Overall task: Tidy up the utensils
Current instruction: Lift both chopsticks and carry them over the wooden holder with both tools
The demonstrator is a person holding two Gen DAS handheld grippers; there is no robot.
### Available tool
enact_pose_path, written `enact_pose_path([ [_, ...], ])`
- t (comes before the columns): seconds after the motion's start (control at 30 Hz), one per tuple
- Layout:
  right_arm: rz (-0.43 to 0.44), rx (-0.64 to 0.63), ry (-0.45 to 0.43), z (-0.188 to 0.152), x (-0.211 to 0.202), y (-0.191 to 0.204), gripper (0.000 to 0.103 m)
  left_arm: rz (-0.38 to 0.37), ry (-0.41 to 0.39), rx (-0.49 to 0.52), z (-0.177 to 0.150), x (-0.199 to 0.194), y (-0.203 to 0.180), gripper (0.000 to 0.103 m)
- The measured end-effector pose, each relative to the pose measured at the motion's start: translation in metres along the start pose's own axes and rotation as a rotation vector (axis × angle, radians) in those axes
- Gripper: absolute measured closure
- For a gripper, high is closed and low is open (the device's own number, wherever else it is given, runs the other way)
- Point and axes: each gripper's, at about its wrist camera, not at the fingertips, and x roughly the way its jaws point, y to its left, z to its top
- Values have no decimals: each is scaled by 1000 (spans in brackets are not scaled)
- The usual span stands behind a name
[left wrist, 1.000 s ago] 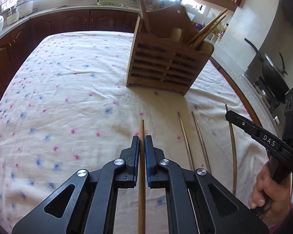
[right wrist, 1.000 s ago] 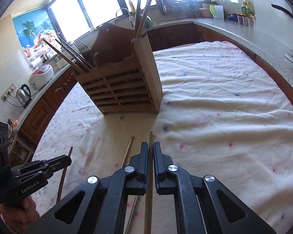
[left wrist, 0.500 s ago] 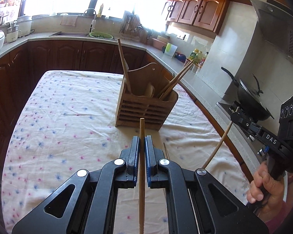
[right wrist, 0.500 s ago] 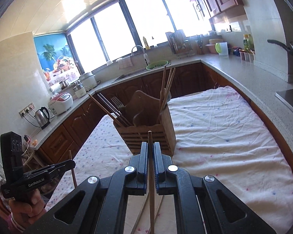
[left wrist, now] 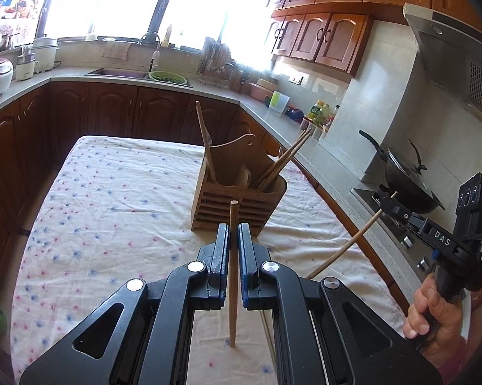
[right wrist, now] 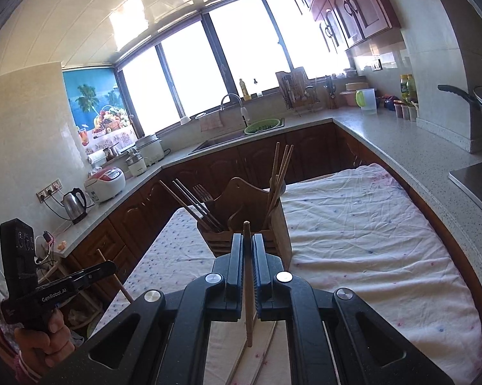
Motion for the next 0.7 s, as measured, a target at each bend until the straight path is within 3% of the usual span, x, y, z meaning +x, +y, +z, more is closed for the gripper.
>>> enact_pose_path([
  [0.47,4,-4,-21,9,-2,0,98,2,-50,8,16,-3,-3,98],
  [0.7,6,-18,-58,24,3,2,98,7,-116,35,45,-5,-10,98],
])
